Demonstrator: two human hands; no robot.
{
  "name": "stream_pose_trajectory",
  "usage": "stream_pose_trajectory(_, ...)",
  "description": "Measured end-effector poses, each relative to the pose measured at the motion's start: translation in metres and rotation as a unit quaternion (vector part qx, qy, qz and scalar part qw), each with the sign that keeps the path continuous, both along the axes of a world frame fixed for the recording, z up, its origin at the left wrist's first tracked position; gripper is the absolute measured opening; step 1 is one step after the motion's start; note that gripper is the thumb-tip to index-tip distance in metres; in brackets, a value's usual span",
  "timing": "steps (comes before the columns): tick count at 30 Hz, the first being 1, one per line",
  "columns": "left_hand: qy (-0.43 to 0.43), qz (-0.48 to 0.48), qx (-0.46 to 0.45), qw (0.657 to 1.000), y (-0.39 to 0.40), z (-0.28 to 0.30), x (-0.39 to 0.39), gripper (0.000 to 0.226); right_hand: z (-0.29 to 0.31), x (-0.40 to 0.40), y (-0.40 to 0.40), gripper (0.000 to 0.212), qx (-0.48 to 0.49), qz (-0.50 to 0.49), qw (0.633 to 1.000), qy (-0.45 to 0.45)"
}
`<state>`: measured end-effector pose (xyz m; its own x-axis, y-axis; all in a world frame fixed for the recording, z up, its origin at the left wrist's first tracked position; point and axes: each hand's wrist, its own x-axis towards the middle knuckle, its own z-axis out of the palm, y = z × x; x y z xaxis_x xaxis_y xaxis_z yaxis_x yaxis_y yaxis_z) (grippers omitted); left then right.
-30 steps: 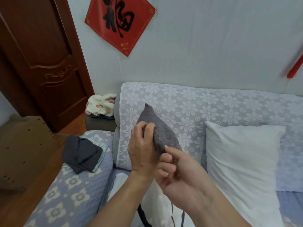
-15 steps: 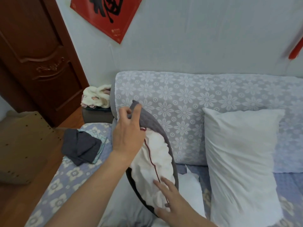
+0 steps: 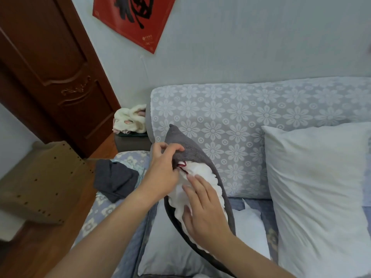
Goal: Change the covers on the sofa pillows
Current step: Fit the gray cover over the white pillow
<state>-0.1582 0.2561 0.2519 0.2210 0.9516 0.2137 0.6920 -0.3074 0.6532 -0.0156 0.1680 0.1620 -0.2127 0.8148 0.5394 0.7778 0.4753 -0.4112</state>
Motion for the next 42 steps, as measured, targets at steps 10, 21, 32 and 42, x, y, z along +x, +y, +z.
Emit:
stream_pose_trajectory(10, -0.055, -0.017, 0.032, 0.998, 0.009, 0.021, -0.027, 0.018, 0.021, -0.024, 0.036, 0.062, -0.023, -0.067, 0.994, -0.084)
stream_pose_trajectory(21, 0.083, -0.199, 0.106, 0.971, 0.012, 0.068, -0.031, 0.010, 0.078, -0.013, 0.047, 0.013, -0.198, -0.007, 0.978, 0.069)
stream_pose_trajectory(32, -0.045, -0.234, 0.059, 0.969, -0.006, 0.047, -0.019, 0.026, 0.095, 0.007, 0.019, 0.030, -0.445, 0.150, 0.472, 0.746)
stream_pose_trajectory(42, 0.098, -0.253, -0.106, 0.956, 0.008, 0.002, -0.012, 0.048, 0.107, 0.052, 0.015, 0.032, -0.352, -0.065, 0.472, 0.806)
